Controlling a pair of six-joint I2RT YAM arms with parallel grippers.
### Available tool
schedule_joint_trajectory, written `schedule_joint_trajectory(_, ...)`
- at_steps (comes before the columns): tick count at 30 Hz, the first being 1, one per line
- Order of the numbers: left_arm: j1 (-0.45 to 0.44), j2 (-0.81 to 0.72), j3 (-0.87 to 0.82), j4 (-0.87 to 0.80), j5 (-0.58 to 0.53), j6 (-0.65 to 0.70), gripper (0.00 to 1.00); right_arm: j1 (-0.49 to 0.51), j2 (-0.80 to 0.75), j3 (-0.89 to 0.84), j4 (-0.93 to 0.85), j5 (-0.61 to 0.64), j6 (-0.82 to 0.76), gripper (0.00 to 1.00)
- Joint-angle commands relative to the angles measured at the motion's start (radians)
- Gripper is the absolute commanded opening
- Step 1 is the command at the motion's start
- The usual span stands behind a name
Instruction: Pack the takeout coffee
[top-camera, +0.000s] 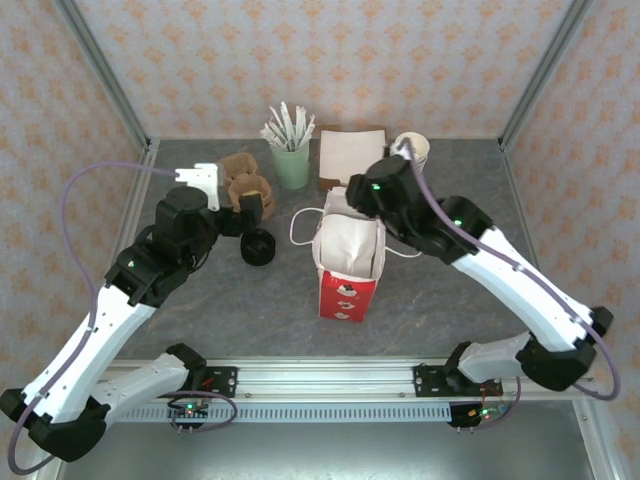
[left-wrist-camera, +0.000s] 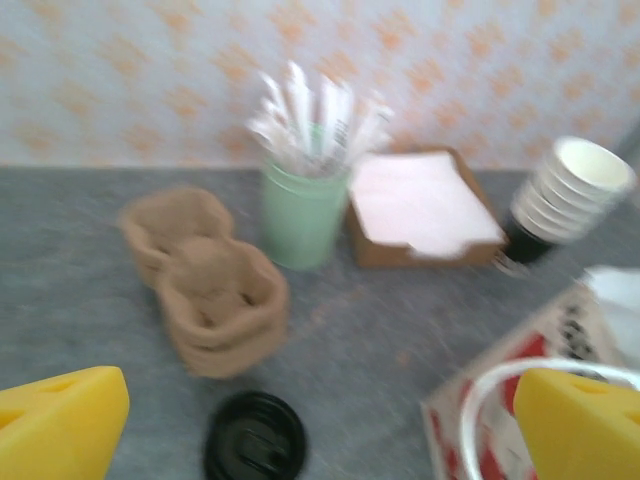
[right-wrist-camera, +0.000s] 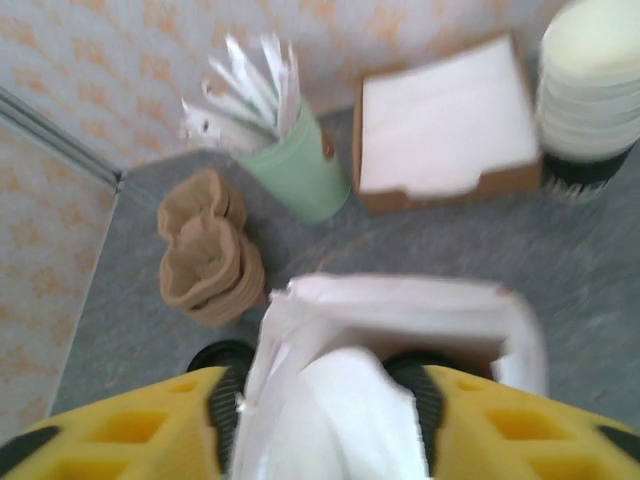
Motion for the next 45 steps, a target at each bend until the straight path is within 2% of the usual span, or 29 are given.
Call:
schedule_joint_trajectory(1,0.024,-0.049,-0.062,0.091,-0.289,0.023,1.00,-0.064,-0.105,-0.049,-0.025,0.135,-0.090,0.60)
schedule_joint_trajectory(4,0.057,-0.096,-0.179,0.181,-0.412,0.014,1.00,-0.164,-0.222,-0.148,-0.001,0.129,-0.108,0.71)
schedule_joint_trajectory(9,0.140,-0.177,-0.422,0.393,-0.478,0.074,1.00,-0.296,-0.389,-0.344,0.071,0.178,-0.203,0.86)
schedule_joint_trajectory(13,0.221,-0.193,-0.580,0.553,-0.464,0.081,1.00,-0.415,-0.486,-0.513,0.148,0.184,-0.274,0.95)
schedule_joint_trajectory(17,0.285,-0.139,-0.707,0.733,-0.409,0.060,1.00,-0.507,-0.525,-0.690,0.274,0.191,-0.302,0.99)
schedule_joint_trajectory(21,0.329,-0.022,-0.753,0.828,-0.376,0.052,1.00,-0.533,-0.531,-0.913,0.523,0.246,-0.354,0.99)
schedule_joint_trajectory(25,0.392,0.141,-0.797,0.991,-0.300,0.049,1.00,-0.580,-0.449,-1.092,0.798,0.247,-0.397,0.99)
schedule_joint_trajectory(29,0.422,0.330,-0.804,1.156,-0.266,0.093,1.00,-0.644,-0.261,-1.217,1.129,0.203,-0.479,0.99)
schedule_joint_trajectory(32,0.445,0.431,-0.819,1.306,-0.191,0.132,1.00,-0.679,-0.114,-1.268,1.357,0.125,-0.537,0.99)
schedule_joint_trajectory(33,0.460,0.450,-0.815,1.307,-0.170,0.121,1.00,-0.684,-0.066,-1.277,1.434,0.118,-0.550,0.99)
schedule_joint_trajectory(37,0.465,0.466,-0.848,1.379,-0.107,0.143,1.00,-0.698,0.029,-1.259,1.573,0.050,-0.626,0.99)
schedule_joint_trajectory(41,0.480,0.502,-0.888,1.486,-0.023,0.161,1.00,-0.723,0.147,-1.261,1.685,0.012,-0.609,0.99)
schedule_joint_trajectory(45,0.478,0.558,-0.843,1.457,0.001,0.179,1.00,-0.723,0.251,-1.256,1.776,-0.030,-0.630,0.99)
